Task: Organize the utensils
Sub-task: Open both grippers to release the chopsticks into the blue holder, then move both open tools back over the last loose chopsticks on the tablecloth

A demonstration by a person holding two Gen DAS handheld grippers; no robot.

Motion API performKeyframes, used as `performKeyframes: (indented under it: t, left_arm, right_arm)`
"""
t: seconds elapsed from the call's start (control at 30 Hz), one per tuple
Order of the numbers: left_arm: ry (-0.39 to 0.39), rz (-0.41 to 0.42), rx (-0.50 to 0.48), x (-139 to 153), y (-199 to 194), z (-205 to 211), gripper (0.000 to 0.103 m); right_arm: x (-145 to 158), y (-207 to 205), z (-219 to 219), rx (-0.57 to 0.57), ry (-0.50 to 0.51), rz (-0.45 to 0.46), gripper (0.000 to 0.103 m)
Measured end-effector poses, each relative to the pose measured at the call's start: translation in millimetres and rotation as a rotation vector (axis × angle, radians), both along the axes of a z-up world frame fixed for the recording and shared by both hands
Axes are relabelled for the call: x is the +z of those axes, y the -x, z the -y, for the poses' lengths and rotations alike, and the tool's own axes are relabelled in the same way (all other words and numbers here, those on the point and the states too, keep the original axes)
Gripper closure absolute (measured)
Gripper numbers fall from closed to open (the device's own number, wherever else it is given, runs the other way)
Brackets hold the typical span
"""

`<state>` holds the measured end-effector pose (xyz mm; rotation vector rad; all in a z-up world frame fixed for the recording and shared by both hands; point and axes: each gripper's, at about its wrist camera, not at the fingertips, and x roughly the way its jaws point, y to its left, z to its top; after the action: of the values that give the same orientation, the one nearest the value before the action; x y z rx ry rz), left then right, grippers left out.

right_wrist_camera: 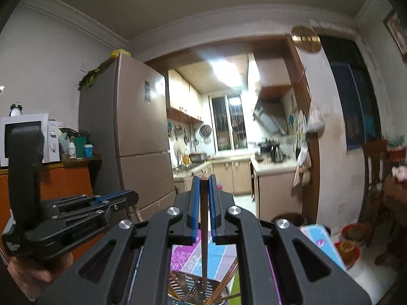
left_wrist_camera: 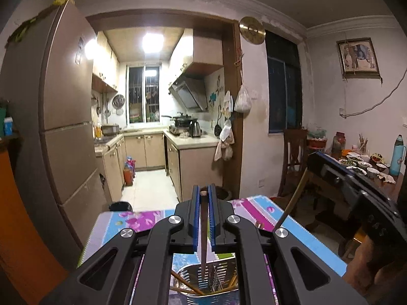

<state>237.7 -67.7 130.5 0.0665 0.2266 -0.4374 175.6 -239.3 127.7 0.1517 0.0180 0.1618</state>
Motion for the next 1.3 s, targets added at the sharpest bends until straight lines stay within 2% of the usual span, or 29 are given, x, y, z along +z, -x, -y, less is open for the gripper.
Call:
performKeyframes:
  t: [0.27, 0.37, 0.47, 0.6, 0.77, 0.87, 0.93, 1.0, 1.07, 1.2, 1.27, 1.3]
  left_arm:
    - [0.012, -0.072, -0.001, -55, -26, 2, 0.095]
    - [0.001, -0.094, 0.022, -73, -31, 4, 0.095]
    - [-0.018, -0.100, 0.037, -80, -32, 4, 0.095]
    - [0.016, -0.038, 0.050, -60, -13, -9, 0.094]
    - [0.065, 0.093, 0.095, -20, 35, -42, 0.086]
    - [0.041, 0.166, 0.132, -8, 76, -59, 0.083]
    - [0.000, 0.200, 0.148, -11, 108, -68, 0.079]
    - [-0.040, 0.183, 0.129, -26, 141, -75, 0.076]
    - [-0.075, 0.130, 0.106, -49, 165, -78, 0.075]
    - [-0.181, -0.016, 0.049, -127, 211, -67, 0.074]
    - [-0.233, -0.089, 0.022, -173, 238, -58, 0.067]
    - [-0.233, -0.118, 0.009, -186, 245, -57, 0.064]
  right_arm:
    - [-54, -28, -4, 0.005, -0.051, -0.140, 0.097]
    - [-67, -34, -7, 0.003, -0.052, -0.180, 0.096]
    - [-67, -33, -7, -0.017, -0.045, -0.186, 0.096]
    - [-45, -11, 7, -0.048, -0.052, -0.127, 0.094]
    - [-16, 39, 31, -0.103, -0.015, -0.048, 0.094]
    - [-11, 76, 48, -0.126, -0.003, -0.042, 0.094]
    - [-15, 111, 58, -0.163, 0.033, -0.052, 0.094]
    - [-29, 150, 63, -0.201, 0.085, -0.078, 0.092]
    - [-45, 177, 63, -0.237, 0.128, -0.113, 0.086]
    - [-103, 230, 59, -0.308, 0.203, -0.233, 0.077]
    - [-128, 246, 56, -0.327, 0.208, -0.276, 0.063]
    - [-147, 258, 53, -0.323, 0.197, -0.300, 0.052]
